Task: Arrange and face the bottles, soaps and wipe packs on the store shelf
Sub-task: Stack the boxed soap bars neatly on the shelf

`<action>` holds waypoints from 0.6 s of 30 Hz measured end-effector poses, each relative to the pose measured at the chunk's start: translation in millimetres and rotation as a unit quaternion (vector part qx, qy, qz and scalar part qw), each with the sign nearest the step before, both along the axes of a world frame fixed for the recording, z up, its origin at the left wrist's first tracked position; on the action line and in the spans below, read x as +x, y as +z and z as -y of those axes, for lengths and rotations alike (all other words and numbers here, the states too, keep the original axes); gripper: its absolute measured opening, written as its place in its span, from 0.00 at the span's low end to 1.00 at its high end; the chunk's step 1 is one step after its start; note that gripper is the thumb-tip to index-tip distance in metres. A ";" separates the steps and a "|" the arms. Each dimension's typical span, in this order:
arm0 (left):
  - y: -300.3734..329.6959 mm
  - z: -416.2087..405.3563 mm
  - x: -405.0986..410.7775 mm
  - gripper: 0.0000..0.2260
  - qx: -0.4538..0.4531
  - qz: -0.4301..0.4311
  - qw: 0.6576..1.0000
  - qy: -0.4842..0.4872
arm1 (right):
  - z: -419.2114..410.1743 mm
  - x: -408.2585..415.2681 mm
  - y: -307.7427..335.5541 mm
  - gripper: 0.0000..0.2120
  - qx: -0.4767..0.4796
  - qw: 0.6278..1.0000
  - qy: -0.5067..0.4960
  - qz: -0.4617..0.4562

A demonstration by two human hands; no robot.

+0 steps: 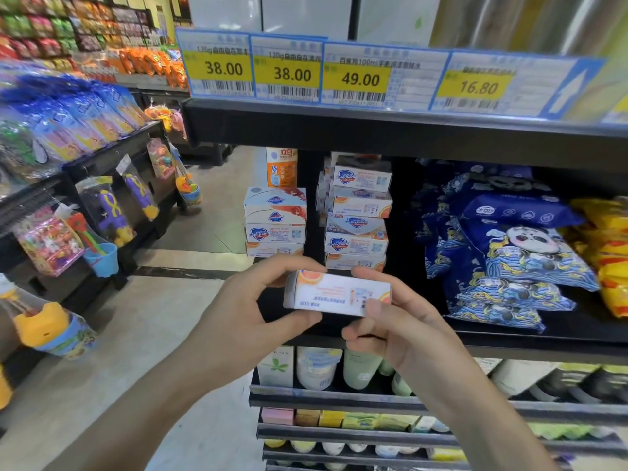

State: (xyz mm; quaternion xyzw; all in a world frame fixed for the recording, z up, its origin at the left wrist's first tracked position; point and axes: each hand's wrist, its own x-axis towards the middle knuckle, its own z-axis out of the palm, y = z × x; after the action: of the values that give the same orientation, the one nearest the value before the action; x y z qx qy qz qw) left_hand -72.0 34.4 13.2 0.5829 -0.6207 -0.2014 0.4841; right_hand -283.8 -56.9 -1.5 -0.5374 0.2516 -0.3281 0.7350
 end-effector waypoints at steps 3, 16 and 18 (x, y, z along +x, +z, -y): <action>-1.9 1.0 0.0 0.20 0.018 -0.026 0.999 -0.003 | 0.1 0.1 0.5 0.24 -0.030 0.999 -0.003 -0.043; -2.7 5.1 -4.8 0.19 0.084 -0.174 0.981 -0.018 | -1.8 0.2 6.5 0.24 -0.170 0.983 -0.058 -0.030; -1.5 6.1 -5.2 0.20 0.086 -0.204 0.975 -0.016 | -2.1 -1.2 6.3 0.27 -0.223 0.973 -0.062 -0.019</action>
State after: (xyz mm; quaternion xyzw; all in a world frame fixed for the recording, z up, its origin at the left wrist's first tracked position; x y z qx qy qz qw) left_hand -77.2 28.3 11.7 0.5593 -0.4983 -0.3761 0.5454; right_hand -285.0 -54.8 4.8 -0.6772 0.2186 -0.4106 0.5701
